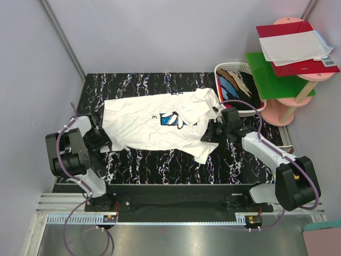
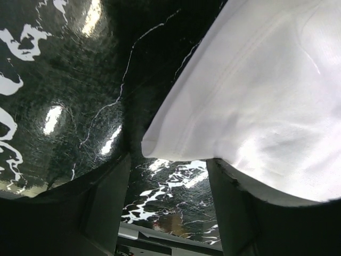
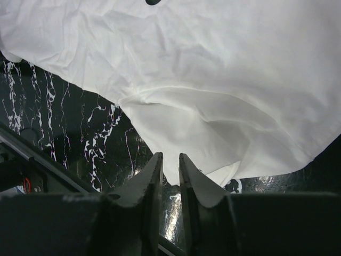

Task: Fold and stack the t-shirts
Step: Fold the tshirt

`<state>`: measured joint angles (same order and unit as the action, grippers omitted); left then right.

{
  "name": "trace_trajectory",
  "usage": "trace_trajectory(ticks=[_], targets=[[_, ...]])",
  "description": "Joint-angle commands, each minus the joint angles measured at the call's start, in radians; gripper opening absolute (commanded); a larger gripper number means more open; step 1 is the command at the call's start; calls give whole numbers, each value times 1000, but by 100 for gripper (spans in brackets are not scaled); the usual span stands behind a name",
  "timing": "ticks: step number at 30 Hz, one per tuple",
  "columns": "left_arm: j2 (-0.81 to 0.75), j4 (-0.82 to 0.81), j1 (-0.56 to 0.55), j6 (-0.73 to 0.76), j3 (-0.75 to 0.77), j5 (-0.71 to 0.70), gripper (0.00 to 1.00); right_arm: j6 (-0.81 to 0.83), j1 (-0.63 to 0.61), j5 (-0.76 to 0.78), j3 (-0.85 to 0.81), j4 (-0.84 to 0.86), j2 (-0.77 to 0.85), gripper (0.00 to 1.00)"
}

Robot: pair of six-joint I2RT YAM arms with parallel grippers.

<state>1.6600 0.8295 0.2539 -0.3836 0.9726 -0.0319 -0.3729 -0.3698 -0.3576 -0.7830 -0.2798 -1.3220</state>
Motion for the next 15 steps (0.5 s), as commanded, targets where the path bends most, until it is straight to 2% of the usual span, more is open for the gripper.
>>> trace_trajectory(ticks=[1,5,10,15], targets=[[-8,-32,18,17,31,24,67,-7,11,-9,-2,-1,49,39],[1,-29,24,23,52,26,67,-26,11,-24,16,-1,69,48],[35,-27,24,19,64,48,62,-60,11,-37,36,-10,75,49],[46,-29,25,15,67,44,41,-92,11,-26,51,-48,76,47]])
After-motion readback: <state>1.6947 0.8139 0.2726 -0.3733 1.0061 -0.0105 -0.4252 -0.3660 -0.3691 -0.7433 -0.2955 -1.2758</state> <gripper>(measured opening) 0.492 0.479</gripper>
